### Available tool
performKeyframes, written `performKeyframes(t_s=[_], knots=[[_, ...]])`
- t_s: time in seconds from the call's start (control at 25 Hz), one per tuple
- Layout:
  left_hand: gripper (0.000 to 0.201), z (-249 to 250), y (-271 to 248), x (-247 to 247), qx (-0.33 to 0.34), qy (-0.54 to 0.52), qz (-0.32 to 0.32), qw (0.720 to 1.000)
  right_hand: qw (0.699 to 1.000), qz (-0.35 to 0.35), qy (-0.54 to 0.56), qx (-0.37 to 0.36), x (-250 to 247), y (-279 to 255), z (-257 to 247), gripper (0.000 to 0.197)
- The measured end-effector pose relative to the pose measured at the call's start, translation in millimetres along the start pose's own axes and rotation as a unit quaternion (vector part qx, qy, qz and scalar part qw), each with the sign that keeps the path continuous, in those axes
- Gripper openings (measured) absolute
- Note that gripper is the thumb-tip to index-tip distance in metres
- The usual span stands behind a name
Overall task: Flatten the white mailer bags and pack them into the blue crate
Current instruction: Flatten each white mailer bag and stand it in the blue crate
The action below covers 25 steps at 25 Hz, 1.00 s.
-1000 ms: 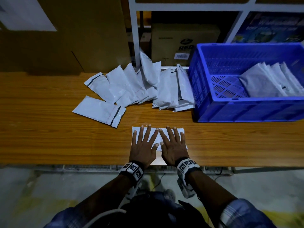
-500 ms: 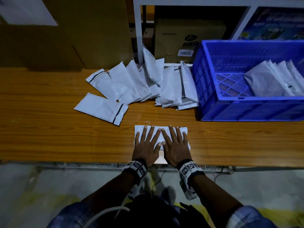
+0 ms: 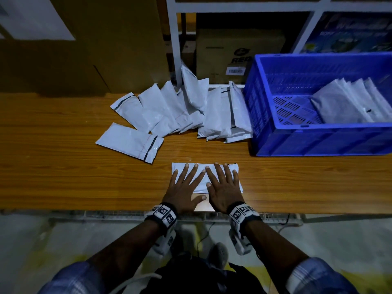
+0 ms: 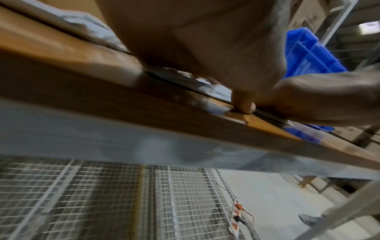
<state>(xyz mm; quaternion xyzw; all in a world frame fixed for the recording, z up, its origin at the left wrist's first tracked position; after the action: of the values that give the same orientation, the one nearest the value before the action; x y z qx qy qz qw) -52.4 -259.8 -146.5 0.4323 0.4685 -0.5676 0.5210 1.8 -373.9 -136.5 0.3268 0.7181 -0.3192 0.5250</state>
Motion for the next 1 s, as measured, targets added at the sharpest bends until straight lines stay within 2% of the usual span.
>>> performKeyframes(t_s=[0.16,0.28,0.4,0.48,0.56,0.68,0.76,0.84,1.0], knots=[[0.079,-9.7,5.5,-12.1,-0.01,0.028,-0.019,0.999,0.999,-0.025,0.028,-0.004,-4.4,-2.7,1.0,0.06],[0.074,-5.2,6.8,-25.6,-0.004,0.041,-0.039,0.998,0.996,-0.065,0.052,-0.014,-8.7,-2.4,0.8,0.069],[0.072,-4.9,15.2,-37.8,-0.014,0.027,-0.107,0.994,0.994,-0.096,0.047,-0.037,-15.7,-2.2,3.0,0.09],[0.071,-1.3,20.5,-46.9,-0.013,0.016,-0.151,0.988,0.994,-0.093,0.026,-0.049,-23.0,-2.0,4.8,0.097],[0.069,1.7,25.4,-55.1,-0.007,0.012,-0.168,0.986,0.995,-0.081,-0.005,-0.055,-28.4,2.0,4.3,0.103],[0.072,1.7,29.7,-61.5,-0.014,0.006,-0.157,0.987,0.994,-0.082,-0.023,-0.063,-32.9,12.8,2.0,0.109],[0.083,1.8,28.9,-60.4,-0.017,0.012,-0.14,0.99,0.993,-0.092,-0.033,-0.067,-37.2,18.8,0.9,0.099],[0.082,1.5,28.2,-61.0,-0.033,0.015,-0.109,0.993,0.99,-0.102,-0.061,-0.07,-44.5,23.7,-0.9,0.084],[0.087,-3.9,35.2,-81.1,-0.077,0.001,-0.021,0.997,0.987,-0.089,-0.113,-0.067,-76.9,32.8,-9.6,0.077]])
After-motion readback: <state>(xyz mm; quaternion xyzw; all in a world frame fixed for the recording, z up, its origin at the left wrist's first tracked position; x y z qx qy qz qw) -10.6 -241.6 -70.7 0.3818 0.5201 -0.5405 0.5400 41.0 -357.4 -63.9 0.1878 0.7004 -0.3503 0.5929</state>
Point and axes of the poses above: each hand's wrist, its own y-axis towards the middle knuckle, its own x-axis out of the palm, z = x × y, the point moved 10 cm from there along y, towards the middle knuckle, and after that the axes turned 8 degrees about z, right-handed, at the moved point
